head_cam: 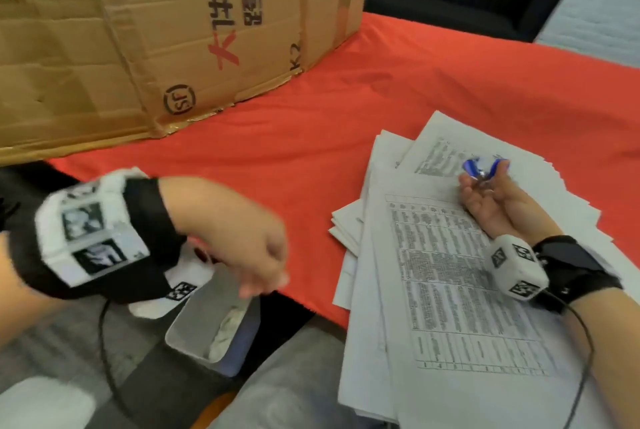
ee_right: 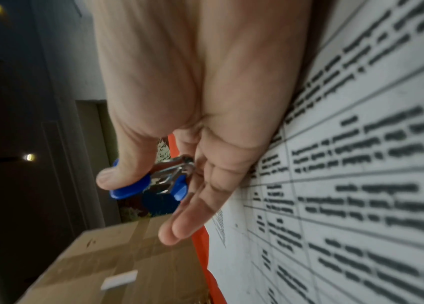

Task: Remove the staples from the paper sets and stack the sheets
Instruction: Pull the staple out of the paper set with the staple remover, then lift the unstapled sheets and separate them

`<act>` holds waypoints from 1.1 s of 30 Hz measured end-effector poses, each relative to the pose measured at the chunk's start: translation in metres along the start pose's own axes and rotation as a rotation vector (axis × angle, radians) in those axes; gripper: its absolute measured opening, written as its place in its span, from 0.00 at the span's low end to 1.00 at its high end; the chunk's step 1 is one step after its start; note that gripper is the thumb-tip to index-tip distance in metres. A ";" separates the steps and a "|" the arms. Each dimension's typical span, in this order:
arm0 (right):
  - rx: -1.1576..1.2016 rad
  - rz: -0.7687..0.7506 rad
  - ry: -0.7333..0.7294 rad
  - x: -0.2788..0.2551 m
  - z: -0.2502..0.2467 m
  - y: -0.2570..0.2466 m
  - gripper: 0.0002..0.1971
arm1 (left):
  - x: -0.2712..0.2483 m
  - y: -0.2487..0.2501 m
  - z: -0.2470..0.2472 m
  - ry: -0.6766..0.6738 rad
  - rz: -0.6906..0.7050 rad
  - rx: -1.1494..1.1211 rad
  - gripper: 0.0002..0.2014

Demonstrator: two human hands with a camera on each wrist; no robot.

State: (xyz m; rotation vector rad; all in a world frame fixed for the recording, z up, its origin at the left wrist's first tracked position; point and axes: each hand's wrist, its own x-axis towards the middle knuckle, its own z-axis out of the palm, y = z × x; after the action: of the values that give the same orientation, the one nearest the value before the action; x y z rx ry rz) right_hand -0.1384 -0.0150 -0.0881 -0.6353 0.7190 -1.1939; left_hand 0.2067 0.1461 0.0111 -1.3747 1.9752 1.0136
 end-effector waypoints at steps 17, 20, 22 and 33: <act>-0.393 0.086 0.220 0.000 -0.022 -0.042 0.18 | 0.175 0.073 -0.142 0.407 0.004 0.100 0.26; -1.073 0.008 0.374 -0.002 -0.053 -0.097 0.13 | 0.172 0.050 -0.140 0.259 0.044 -0.200 0.24; -1.455 0.039 0.546 -0.005 -0.078 -0.127 0.15 | 0.170 0.041 -0.132 0.175 0.114 -0.427 0.20; -1.921 0.026 0.667 -0.026 -0.058 -0.146 0.40 | 0.144 0.059 -0.150 0.909 0.608 -1.159 0.10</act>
State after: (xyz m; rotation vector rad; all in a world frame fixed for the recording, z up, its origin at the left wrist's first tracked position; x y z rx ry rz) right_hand -0.2754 -0.0305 -0.0089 -1.7403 2.4453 -0.2878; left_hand 0.1008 -0.0423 0.0049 -2.1051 2.6520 2.3910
